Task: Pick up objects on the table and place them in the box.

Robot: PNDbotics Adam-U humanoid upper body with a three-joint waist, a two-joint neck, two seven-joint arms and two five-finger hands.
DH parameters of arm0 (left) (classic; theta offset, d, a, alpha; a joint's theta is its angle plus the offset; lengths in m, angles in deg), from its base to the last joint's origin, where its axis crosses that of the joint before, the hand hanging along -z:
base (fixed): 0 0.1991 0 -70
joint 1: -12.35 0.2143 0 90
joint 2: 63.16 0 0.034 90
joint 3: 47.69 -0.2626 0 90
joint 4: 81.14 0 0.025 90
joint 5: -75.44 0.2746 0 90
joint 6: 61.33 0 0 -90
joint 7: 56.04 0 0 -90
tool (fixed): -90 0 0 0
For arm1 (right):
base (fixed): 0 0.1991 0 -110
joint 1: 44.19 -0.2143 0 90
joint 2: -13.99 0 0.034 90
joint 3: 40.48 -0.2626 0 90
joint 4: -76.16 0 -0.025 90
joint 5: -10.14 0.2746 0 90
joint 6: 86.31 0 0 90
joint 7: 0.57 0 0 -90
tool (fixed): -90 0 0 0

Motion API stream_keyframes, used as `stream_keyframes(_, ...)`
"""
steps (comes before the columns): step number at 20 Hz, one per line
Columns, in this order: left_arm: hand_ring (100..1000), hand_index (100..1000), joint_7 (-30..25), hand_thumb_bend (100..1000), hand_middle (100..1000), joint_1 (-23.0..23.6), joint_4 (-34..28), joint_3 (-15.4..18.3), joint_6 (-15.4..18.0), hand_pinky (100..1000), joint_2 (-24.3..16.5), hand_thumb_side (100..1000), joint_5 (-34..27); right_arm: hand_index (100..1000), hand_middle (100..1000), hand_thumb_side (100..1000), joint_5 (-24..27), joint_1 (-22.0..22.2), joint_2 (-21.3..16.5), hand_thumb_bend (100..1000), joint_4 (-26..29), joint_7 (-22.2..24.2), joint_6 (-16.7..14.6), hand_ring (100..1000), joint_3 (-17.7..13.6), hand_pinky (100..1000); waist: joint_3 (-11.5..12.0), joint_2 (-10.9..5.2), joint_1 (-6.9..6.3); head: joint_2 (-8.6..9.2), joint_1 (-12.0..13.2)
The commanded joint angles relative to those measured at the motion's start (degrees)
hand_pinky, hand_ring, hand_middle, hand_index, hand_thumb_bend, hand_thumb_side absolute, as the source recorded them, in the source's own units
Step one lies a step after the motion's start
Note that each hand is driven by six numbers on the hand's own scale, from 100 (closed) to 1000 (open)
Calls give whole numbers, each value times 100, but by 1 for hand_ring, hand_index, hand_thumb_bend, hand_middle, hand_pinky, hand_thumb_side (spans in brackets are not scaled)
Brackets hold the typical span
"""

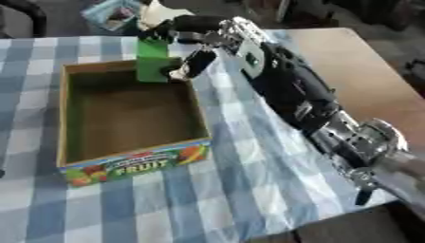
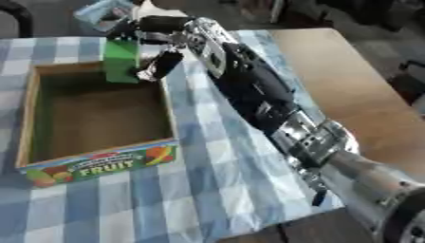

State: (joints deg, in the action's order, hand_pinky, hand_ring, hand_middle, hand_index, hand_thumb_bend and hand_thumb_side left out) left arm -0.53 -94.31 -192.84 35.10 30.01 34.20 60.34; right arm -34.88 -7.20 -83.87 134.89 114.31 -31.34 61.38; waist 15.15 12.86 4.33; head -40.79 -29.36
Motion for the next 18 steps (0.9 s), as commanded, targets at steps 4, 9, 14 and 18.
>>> stream_keyframes(4,640,812,197,100,615,-64,-203,96,47,724,-50,637,-303,1000,845,764,-922,-38,136,248,309,-457,-331,834,154,843,-23,-108,-44,-22,13)
stream_keyframes(9,644,816,378,100,617,-50,-228,129,41,732,-64,638,-433,1000,1000,880,-1704,5,74,382,571,-985,-528,901,242,902,-99,-117,-56,-30,44)
stream_keyframes(14,644,817,385,100,617,-11,-238,152,46,733,-74,634,-444,1000,1000,771,-1778,73,-114,395,784,-1550,-496,890,205,892,-208,-153,-74,-45,119)
stream_keyframes(18,644,817,397,100,616,53,-238,195,59,734,-96,633,-468,1000,980,644,-1060,160,-460,284,891,-1852,-265,858,20,855,-320,-209,-83,-64,264)
